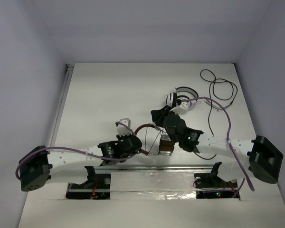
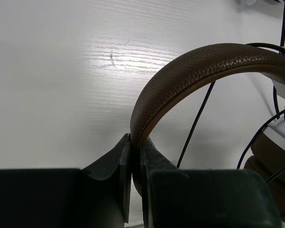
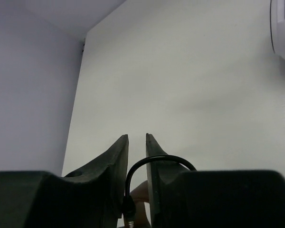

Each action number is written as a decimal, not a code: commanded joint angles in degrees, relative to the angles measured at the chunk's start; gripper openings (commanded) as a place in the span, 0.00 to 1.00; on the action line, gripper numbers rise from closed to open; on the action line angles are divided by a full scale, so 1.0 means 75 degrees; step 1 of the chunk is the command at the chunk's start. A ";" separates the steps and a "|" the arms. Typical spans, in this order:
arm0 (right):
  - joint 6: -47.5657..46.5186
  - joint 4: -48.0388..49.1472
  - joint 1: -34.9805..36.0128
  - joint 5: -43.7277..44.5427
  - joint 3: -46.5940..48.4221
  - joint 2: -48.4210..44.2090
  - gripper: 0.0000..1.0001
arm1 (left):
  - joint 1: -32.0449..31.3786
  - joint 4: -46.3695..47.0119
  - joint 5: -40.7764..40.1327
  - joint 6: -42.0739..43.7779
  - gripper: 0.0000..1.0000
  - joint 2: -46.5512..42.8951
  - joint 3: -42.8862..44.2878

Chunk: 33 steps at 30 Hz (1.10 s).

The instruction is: Wrap the headphones

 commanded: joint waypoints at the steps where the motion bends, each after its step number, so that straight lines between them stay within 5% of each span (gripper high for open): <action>1: 0.0051 0.0504 -0.0224 0.0223 0.0171 0.0012 0.29 | -0.0064 -0.0380 0.0053 -0.0330 0.00 -0.0235 0.0575; 19: -0.0322 -0.0282 -0.1302 -0.0597 0.0464 0.0201 0.67 | -0.0064 -0.1295 0.0171 -0.0224 0.00 -0.0869 0.1208; 26: -0.0874 -0.0773 -0.1688 -0.1136 0.1061 0.0515 0.70 | -0.0064 -0.1412 -0.0110 -0.0236 0.00 -0.0869 0.1255; 30: -0.0992 -0.0844 -0.1783 -0.1429 0.1039 0.0272 0.61 | -0.0064 -0.1564 -0.0449 -0.0236 0.00 -0.0892 0.1302; 33: -0.1179 -0.1019 -0.1783 -0.1441 0.0840 -0.0394 0.20 | -0.0064 -0.1658 -0.0695 -0.0236 0.00 -0.0892 0.1290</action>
